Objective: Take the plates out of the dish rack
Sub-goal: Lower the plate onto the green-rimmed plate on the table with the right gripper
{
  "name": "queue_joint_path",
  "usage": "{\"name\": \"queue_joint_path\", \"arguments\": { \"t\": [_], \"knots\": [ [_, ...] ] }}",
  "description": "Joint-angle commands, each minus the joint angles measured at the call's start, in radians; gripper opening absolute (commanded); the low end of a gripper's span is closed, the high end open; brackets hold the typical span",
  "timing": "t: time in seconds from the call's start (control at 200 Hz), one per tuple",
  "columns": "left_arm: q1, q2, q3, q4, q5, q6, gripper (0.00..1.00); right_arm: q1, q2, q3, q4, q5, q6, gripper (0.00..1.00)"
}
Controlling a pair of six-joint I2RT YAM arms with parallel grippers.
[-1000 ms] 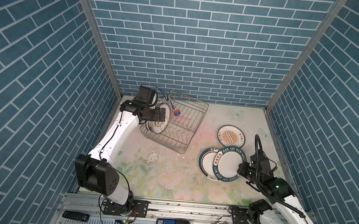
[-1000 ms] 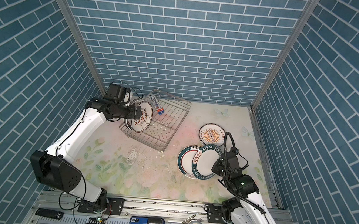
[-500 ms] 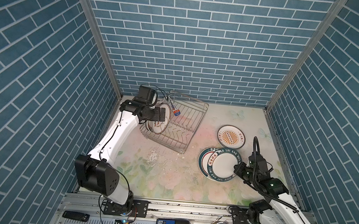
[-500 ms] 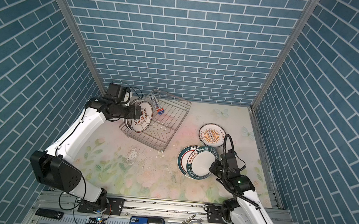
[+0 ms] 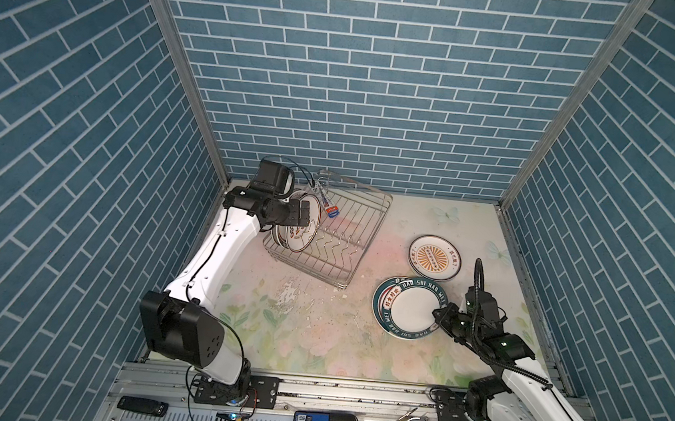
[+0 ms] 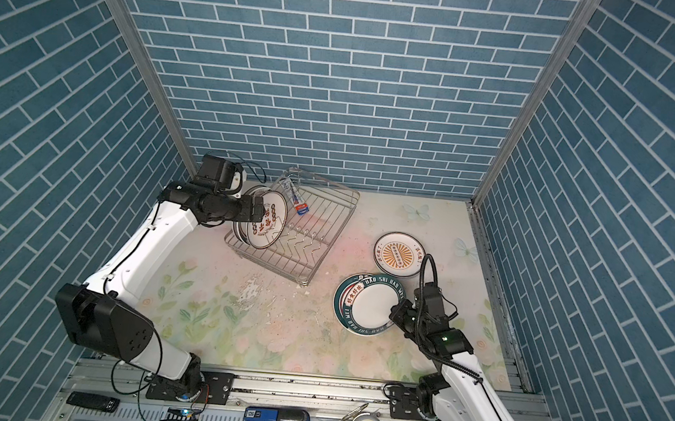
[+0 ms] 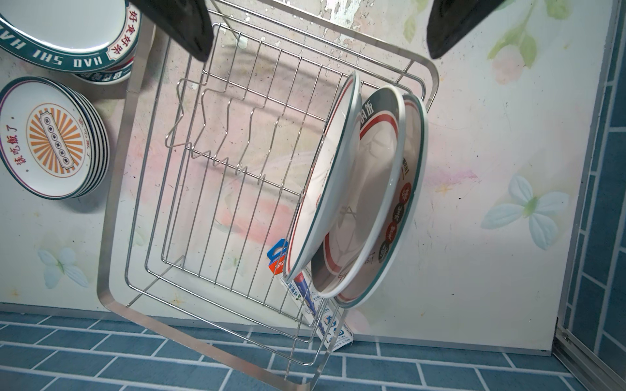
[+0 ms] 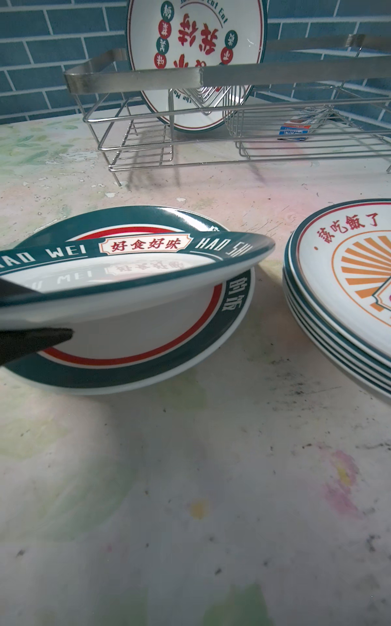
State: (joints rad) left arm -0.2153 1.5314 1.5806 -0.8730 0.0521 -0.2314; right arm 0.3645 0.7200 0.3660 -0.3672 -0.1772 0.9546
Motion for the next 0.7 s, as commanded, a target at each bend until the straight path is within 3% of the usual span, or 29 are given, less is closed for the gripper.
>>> {"name": "queue_joint_path", "arguments": {
  "t": [0.0,0.18,0.39,0.69],
  "knots": [
    [0.005,-0.009,-0.001,0.003,0.024,-0.005,0.99,-0.004,0.026,-0.035,0.04,-0.024,0.016,0.14],
    [0.005,-0.016,-0.005,0.008,0.036,-0.005,0.99,-0.004,0.062,-0.042,0.067,-0.033,0.018,0.21],
    [0.005,-0.021,-0.006,0.011,0.048,-0.002,0.99,-0.004,0.096,-0.03,0.068,-0.035,0.003,0.38],
    [0.005,-0.018,-0.001,0.007,0.055,0.003,0.99,-0.004,0.167,0.021,0.04,-0.035,-0.048,0.44]
  ]
}}
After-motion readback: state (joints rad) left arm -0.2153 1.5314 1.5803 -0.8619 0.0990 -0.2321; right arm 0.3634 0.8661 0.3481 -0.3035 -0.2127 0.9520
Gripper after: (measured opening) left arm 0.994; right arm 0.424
